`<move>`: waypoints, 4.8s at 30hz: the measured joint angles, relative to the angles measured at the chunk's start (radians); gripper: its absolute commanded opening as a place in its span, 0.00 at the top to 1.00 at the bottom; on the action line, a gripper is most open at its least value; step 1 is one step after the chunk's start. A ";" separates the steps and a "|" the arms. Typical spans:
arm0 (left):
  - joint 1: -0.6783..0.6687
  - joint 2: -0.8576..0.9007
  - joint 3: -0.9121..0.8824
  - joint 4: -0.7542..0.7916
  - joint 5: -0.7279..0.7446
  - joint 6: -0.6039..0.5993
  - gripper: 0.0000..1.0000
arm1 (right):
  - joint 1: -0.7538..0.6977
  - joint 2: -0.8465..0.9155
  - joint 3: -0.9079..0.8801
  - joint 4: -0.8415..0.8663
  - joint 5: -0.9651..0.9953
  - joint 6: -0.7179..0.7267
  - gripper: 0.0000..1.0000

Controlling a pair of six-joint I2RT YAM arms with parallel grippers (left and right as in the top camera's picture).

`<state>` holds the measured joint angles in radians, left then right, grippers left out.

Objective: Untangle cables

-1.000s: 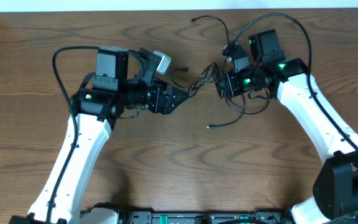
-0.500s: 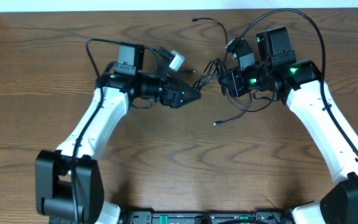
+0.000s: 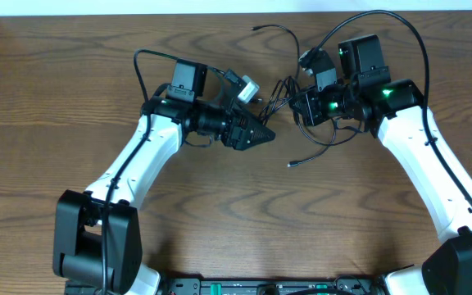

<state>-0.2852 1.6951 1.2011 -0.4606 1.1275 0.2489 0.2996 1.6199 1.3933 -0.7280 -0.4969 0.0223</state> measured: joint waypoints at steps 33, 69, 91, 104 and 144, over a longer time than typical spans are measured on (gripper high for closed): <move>-0.071 0.000 0.000 -0.055 -0.340 0.014 0.39 | -0.053 0.000 0.000 0.033 -0.035 0.050 0.99; -0.135 0.071 0.000 0.046 -0.352 0.008 0.41 | -0.053 0.000 0.000 0.034 -0.039 0.050 0.99; -0.191 0.077 0.000 0.079 -0.479 -0.039 0.43 | -0.053 0.000 0.000 0.027 -0.039 0.050 0.99; -0.191 0.103 0.000 0.132 -0.506 -0.064 0.56 | -0.053 0.000 0.000 0.019 -0.039 0.050 0.99; -0.161 0.016 0.000 0.071 -0.509 -0.118 0.93 | -0.053 0.000 0.000 -0.034 0.030 0.050 0.99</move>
<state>-0.4458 1.7111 1.2007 -0.3901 0.6182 0.1310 0.2470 1.6199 1.3933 -0.7624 -0.4671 0.0727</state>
